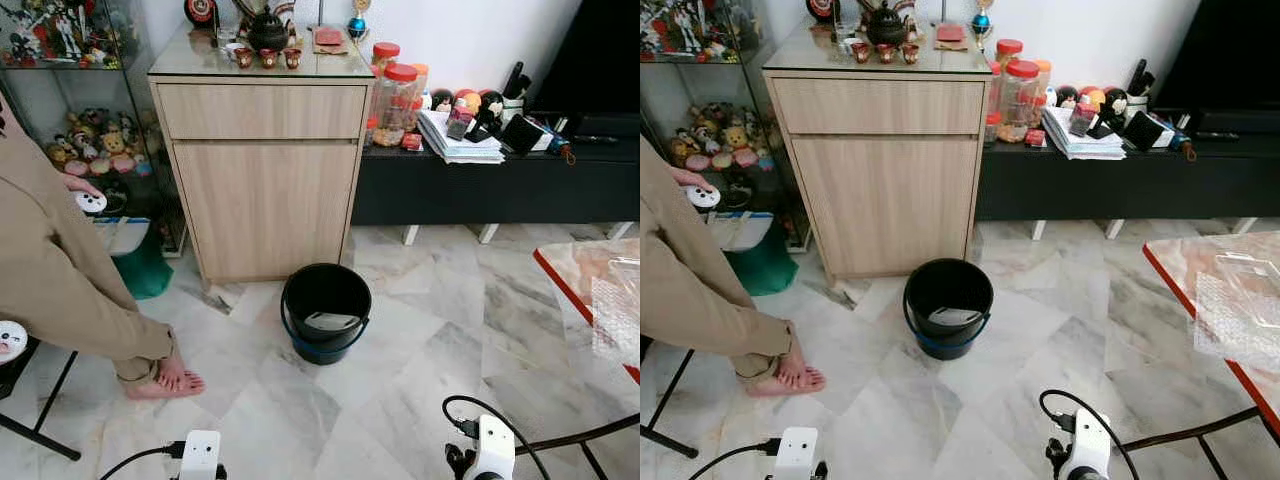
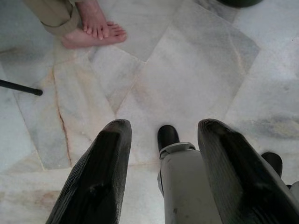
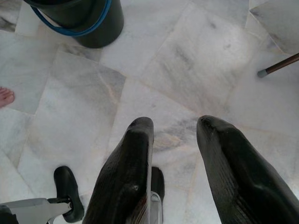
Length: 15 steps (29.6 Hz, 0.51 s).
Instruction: Picking trash to rubbish bin
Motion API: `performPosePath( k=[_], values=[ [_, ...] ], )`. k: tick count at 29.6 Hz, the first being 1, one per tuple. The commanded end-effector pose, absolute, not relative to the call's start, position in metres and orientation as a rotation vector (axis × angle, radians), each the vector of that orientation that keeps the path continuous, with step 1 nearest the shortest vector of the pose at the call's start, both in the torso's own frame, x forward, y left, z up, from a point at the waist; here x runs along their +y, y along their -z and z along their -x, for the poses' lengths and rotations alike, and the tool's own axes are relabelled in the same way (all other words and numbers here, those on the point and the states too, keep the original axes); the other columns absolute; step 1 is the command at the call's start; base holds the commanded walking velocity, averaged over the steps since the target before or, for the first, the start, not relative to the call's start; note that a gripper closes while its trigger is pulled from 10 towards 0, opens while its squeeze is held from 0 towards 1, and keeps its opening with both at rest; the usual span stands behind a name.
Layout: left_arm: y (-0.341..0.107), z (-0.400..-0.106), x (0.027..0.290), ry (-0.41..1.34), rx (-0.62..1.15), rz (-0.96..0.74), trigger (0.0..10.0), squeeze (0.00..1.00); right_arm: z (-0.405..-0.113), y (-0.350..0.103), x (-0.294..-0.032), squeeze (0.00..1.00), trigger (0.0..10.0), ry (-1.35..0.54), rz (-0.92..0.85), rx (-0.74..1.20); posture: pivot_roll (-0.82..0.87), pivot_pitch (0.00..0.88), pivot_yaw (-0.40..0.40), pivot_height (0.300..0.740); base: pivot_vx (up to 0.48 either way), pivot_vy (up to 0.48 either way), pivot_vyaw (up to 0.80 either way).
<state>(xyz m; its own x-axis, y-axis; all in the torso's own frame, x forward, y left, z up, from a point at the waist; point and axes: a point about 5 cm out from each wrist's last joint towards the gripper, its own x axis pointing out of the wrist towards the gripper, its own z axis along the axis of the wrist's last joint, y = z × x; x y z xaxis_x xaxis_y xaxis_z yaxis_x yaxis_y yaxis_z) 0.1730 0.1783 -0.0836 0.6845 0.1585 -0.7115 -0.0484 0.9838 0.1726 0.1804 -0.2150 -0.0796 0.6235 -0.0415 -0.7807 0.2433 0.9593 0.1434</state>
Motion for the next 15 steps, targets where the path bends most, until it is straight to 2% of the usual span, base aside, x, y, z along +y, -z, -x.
performPosePath(
  k=[1, 15],
  values=[
    [0.0849, -0.1716, 0.1765, -0.1, 0.824, -0.153, 10.0, 0.0, -0.1826, 0.0784, -0.2162, 0.0, 10.0, 0.165, -0.25, 0.881, -0.04, 0.0, -0.1, 0.74, 0.0, 0.0, -0.8],
    [0.086, -0.1702, 0.175, -0.085, 0.832, -0.161, 10.0, 0.0, -0.1825, 0.0787, -0.2155, 0.0, 10.0, 0.157, -0.236, 0.889, -0.03, 0.0, -0.101, 0.74, 0.0, 0.0, -0.79]
  ],
)
